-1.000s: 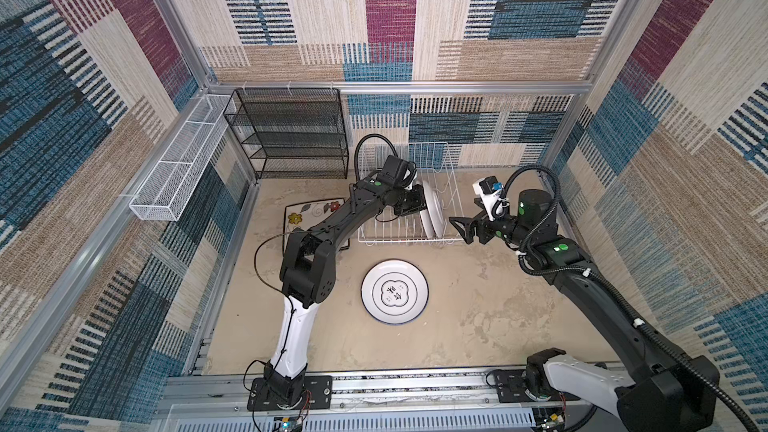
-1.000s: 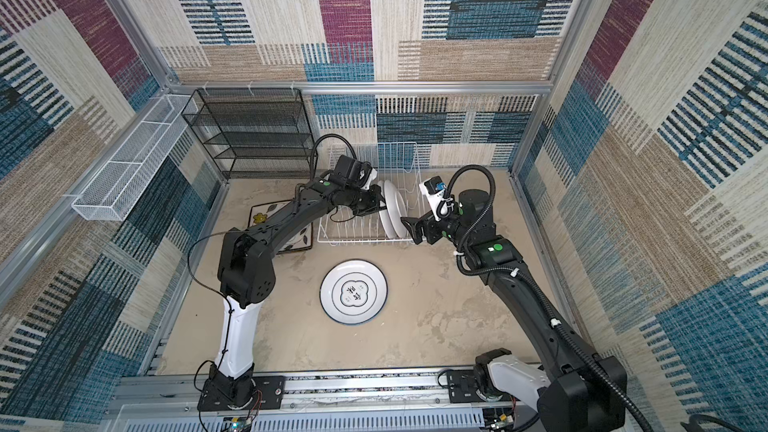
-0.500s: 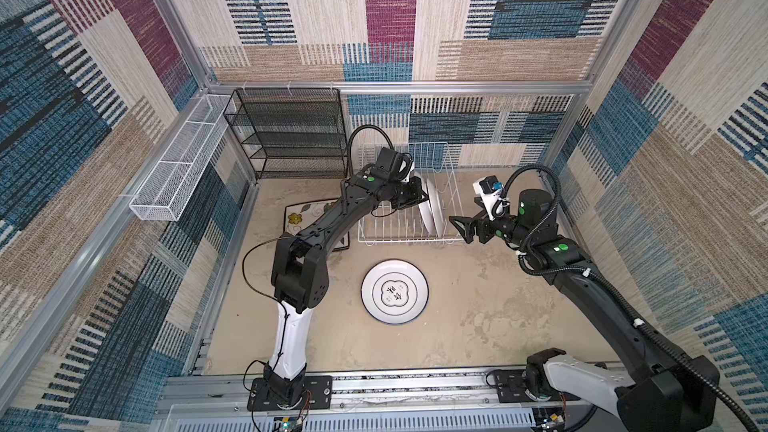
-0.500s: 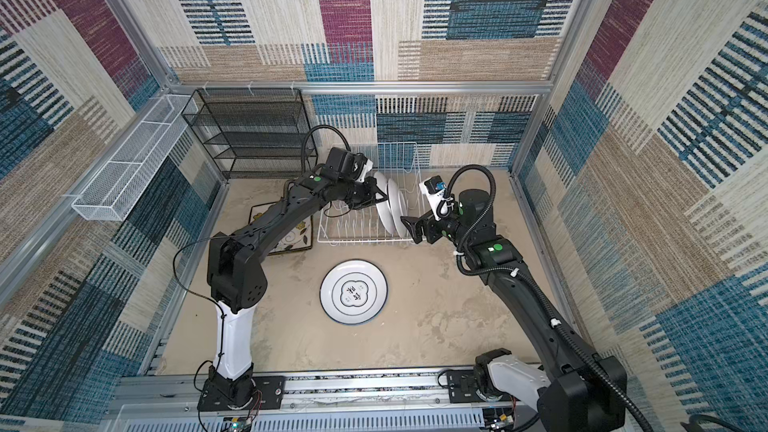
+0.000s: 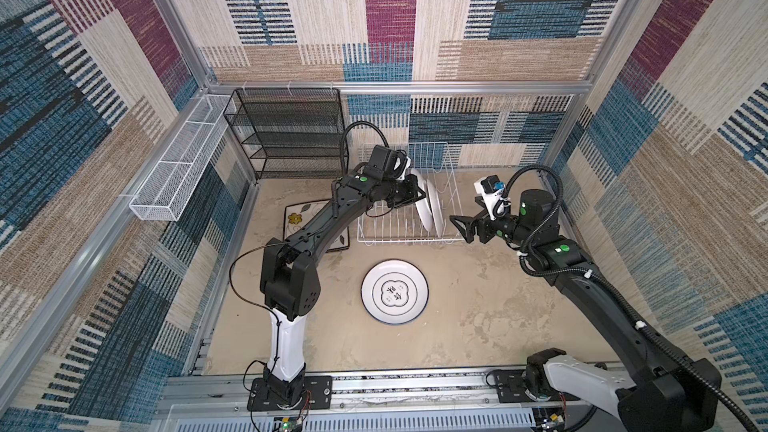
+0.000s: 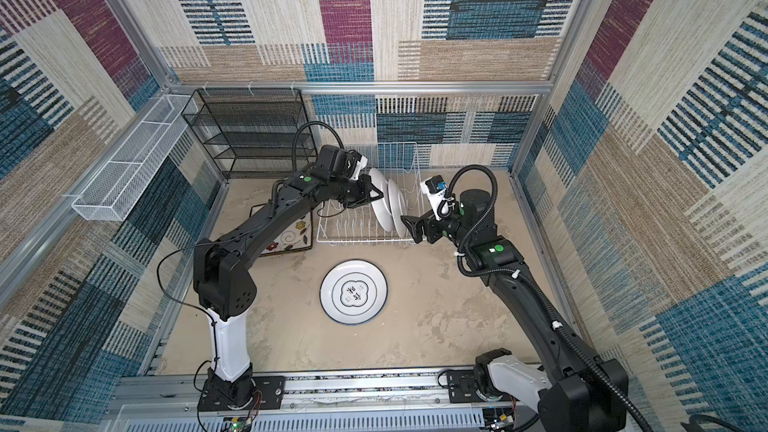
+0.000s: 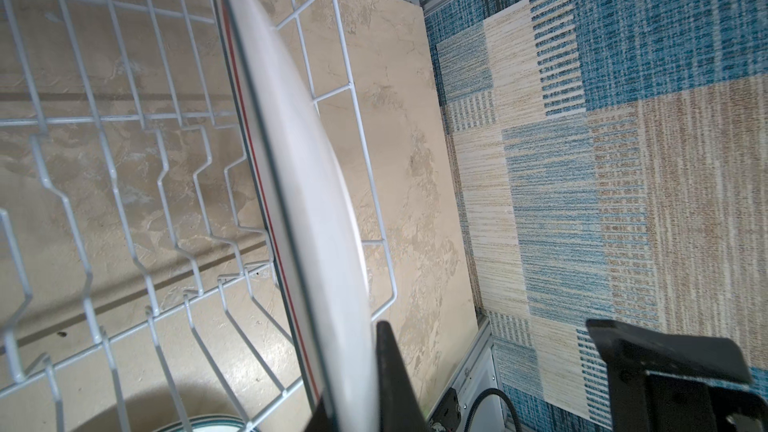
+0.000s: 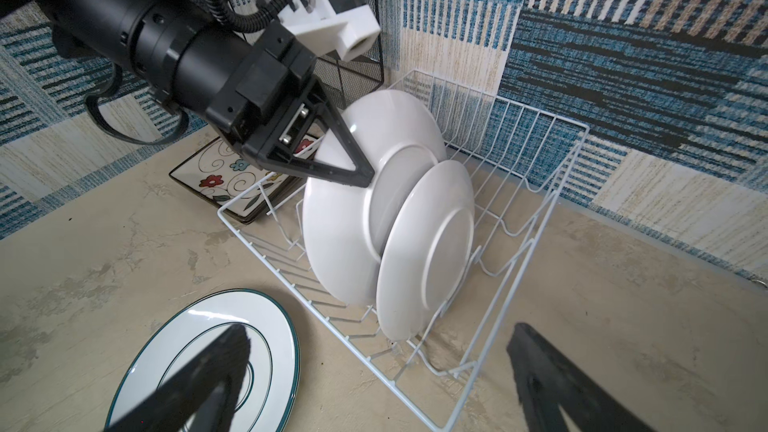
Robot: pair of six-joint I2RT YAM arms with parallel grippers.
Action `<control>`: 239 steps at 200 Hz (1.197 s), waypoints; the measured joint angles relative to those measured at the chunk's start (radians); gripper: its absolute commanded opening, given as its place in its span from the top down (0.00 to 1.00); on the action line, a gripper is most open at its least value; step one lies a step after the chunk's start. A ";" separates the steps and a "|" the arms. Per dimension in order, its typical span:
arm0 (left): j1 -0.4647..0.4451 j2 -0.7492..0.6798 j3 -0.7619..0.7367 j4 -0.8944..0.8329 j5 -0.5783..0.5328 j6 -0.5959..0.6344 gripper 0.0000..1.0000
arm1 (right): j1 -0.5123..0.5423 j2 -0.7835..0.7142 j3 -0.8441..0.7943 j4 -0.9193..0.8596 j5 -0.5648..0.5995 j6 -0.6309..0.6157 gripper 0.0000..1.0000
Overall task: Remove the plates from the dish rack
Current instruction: 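Close the left gripper on the red-printed plate's rim, then lift the red-printed plate from the rack with left while right approaches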
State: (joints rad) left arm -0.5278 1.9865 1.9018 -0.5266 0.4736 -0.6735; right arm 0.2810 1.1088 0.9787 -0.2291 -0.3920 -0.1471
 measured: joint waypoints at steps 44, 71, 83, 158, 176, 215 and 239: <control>0.013 -0.042 -0.021 0.002 -0.029 0.001 1.00 | 0.000 -0.002 -0.003 0.006 0.009 0.004 0.01; 0.020 -0.053 -0.024 0.000 -0.041 0.004 1.00 | 0.000 -0.002 -0.004 0.006 0.010 0.005 0.01; 0.020 -0.058 -0.024 -0.002 -0.047 0.005 1.00 | 0.000 -0.002 -0.004 0.007 0.010 0.006 0.01; 0.031 -0.117 -0.040 -0.013 -0.059 0.018 1.00 | 0.000 -0.001 -0.003 0.007 0.027 0.017 0.01; 0.037 -0.137 -0.055 -0.014 -0.083 0.019 1.00 | 0.000 0.006 0.005 0.006 0.037 0.030 0.01; 0.050 -0.166 -0.068 -0.018 -0.104 0.023 1.00 | 0.000 0.020 0.023 0.006 0.054 0.058 0.01; 0.056 -0.186 -0.082 -0.020 -0.109 0.028 1.00 | 0.000 0.025 0.040 0.006 0.067 0.074 0.01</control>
State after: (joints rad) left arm -0.4713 1.8008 1.8198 -0.5465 0.3645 -0.6456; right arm 0.2810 1.1339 1.0183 -0.2226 -0.3248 -0.0727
